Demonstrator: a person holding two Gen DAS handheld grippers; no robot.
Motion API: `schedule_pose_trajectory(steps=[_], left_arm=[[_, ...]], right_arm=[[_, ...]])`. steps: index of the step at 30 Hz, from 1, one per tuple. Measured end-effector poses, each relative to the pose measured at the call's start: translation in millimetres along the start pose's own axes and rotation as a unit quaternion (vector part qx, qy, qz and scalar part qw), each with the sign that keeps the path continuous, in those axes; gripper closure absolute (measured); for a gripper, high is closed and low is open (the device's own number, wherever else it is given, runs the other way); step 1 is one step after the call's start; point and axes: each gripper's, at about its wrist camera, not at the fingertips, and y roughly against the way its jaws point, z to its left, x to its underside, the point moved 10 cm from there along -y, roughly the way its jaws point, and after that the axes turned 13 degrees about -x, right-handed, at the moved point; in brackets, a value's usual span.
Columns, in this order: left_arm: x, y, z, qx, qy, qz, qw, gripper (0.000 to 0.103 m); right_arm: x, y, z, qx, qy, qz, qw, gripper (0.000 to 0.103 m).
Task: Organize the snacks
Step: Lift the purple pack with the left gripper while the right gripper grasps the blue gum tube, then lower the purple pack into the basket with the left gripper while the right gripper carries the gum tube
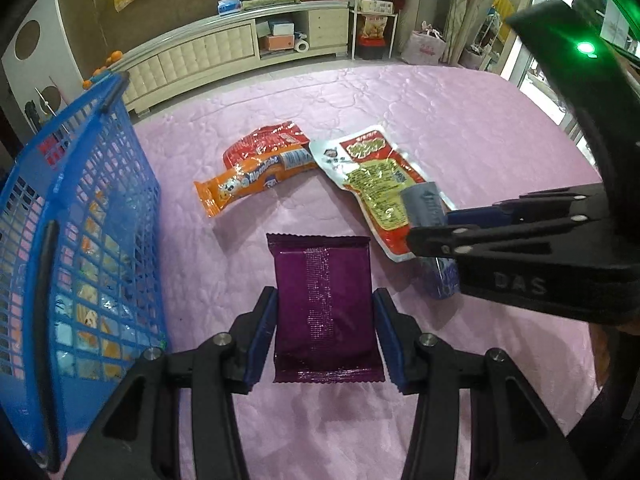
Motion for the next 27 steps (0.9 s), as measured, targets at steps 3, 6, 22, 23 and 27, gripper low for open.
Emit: schedule_pose_trajectory(steps=[3,6,22,23,27], left_arm=[[-2,14,0,0.001,0.004,-0.01,0.9999,0.058],[-4,31,2,0.002,0.009,-0.023,0.9997,0.058],[-22,119,55,-0.003,0.04,-0.108,0.9933,0.058],[-22,122,62,-0.005,0.042,-0.111,0.9929,0.058],[-18,133,82,-0.013,0.056,-0.119,0.9912,0.058]], right_arm=[[3,18,8,0.005,0.012,-0.014,1.0,0.068],[4,37,17,0.005,0.021,-0.027,0.999,0.068],[-4,121,91,0.013,0.083,-0.104,0.991,0.068],[-5,123,96,0.012,0.086,-0.106,0.991,0.068],[-10,129,123,0.006,0.107,-0.115,0.988,0.068]])
